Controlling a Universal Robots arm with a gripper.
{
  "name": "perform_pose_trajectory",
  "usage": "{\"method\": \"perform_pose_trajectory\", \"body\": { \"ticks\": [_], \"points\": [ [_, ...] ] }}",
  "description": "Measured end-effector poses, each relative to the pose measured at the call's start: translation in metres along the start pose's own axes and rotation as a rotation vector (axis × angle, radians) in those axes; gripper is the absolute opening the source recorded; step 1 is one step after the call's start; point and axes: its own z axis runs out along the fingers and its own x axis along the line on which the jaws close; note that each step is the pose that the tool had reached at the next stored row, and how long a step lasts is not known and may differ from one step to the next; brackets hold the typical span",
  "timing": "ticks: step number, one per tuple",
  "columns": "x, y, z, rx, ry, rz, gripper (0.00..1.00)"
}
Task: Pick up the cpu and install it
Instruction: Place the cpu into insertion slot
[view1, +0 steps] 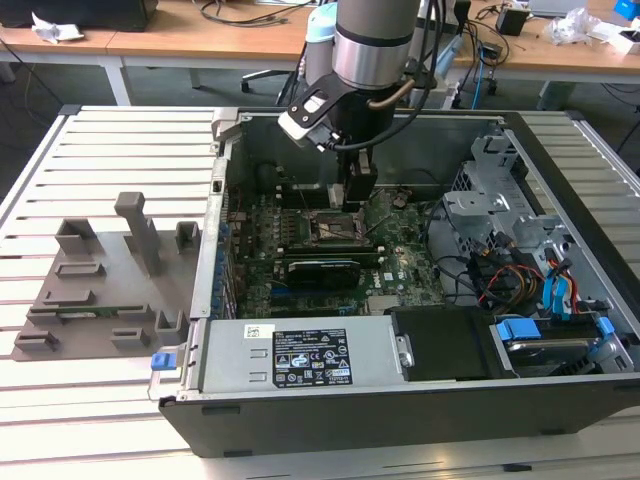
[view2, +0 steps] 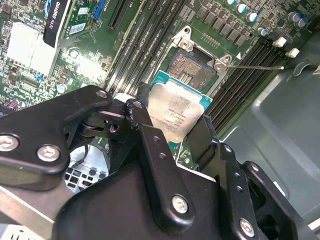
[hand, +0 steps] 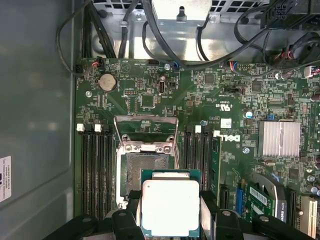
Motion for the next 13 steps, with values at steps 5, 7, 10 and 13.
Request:
{"method": "perform_pose_trajectory", "body": {
  "ticks": [5,7,10,13],
  "points": [
    [0.0,0.0,0.0026,0.0,0.0,0.0,0.55],
    [0.0,0.0,0.003,0.0,0.0,0.0,0.55],
    [0.0,0.0,0.0041,0.0001,0.0,0.0,0.55],
    [0.0,0.0,0.0052,0.0,0.0001,0.0,0.55]
  ]
}}
